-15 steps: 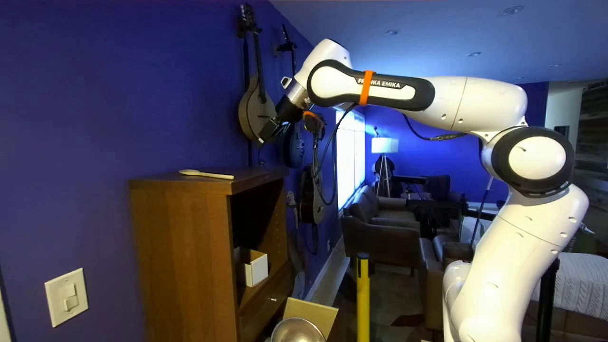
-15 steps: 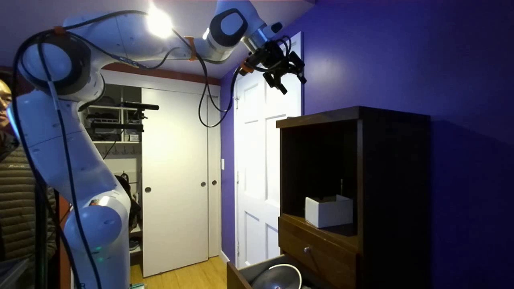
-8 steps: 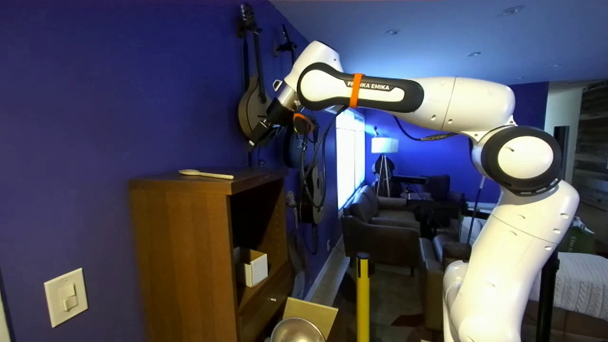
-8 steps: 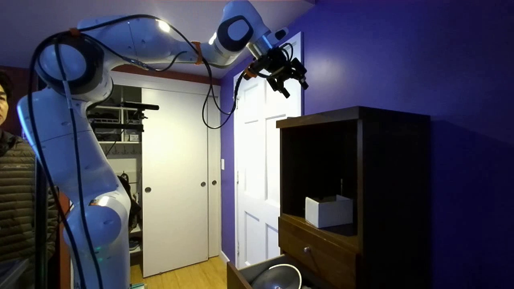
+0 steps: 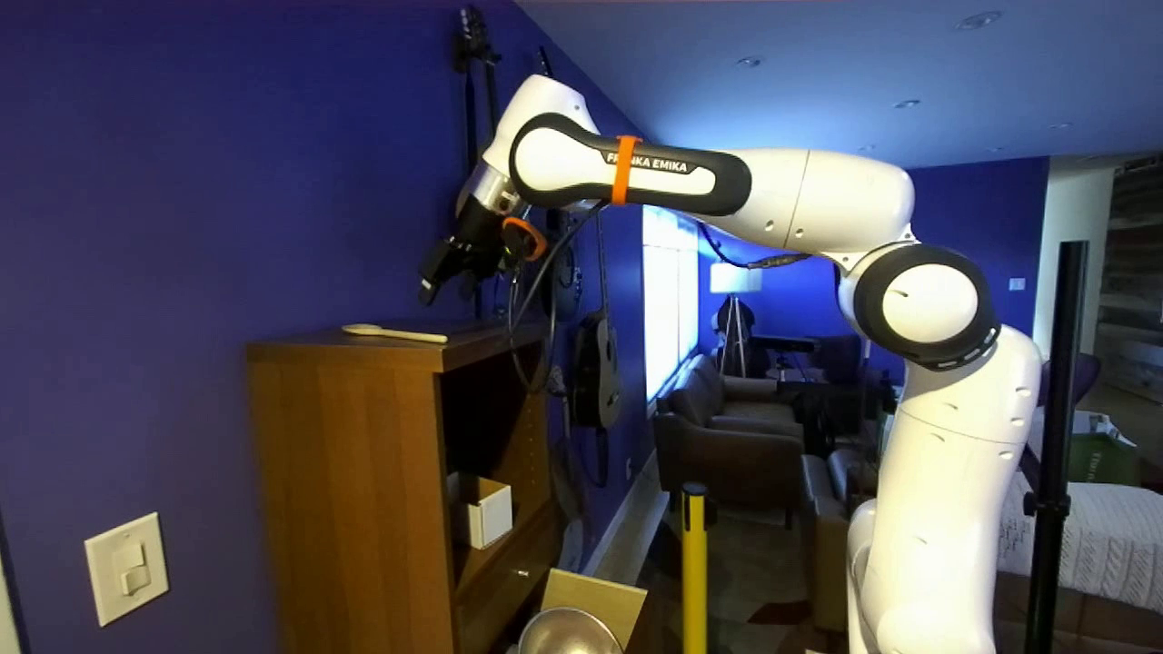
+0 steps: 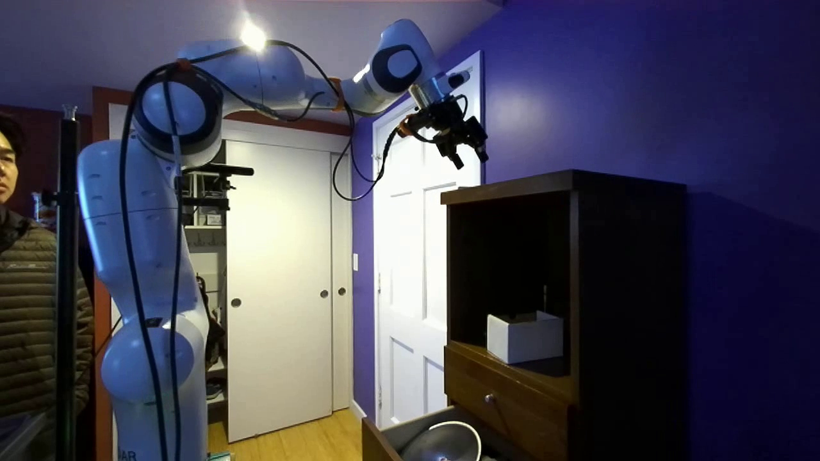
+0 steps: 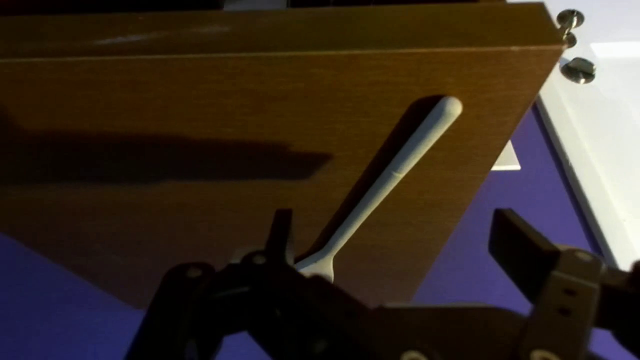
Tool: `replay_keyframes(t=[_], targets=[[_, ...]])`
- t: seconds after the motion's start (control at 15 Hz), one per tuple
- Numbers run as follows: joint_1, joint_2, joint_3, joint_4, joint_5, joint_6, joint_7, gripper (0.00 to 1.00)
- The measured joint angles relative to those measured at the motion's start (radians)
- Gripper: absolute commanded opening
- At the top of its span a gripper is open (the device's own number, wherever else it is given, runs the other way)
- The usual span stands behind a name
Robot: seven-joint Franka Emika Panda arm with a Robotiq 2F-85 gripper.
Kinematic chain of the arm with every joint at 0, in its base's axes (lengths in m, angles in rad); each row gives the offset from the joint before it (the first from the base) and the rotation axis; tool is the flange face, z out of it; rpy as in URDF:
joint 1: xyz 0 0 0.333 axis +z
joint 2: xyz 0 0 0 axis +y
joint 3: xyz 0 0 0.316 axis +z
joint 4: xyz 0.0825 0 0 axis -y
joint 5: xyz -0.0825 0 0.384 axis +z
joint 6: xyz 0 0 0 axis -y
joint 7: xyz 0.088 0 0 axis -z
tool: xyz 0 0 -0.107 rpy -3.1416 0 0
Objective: Put the wooden spatula in the open drawer
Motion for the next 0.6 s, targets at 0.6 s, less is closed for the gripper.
replay_keyframes(t=[0.6], targets=[[0.026,0.112,0.064,0.161,-0.052,-0.250,0.041,0.66]])
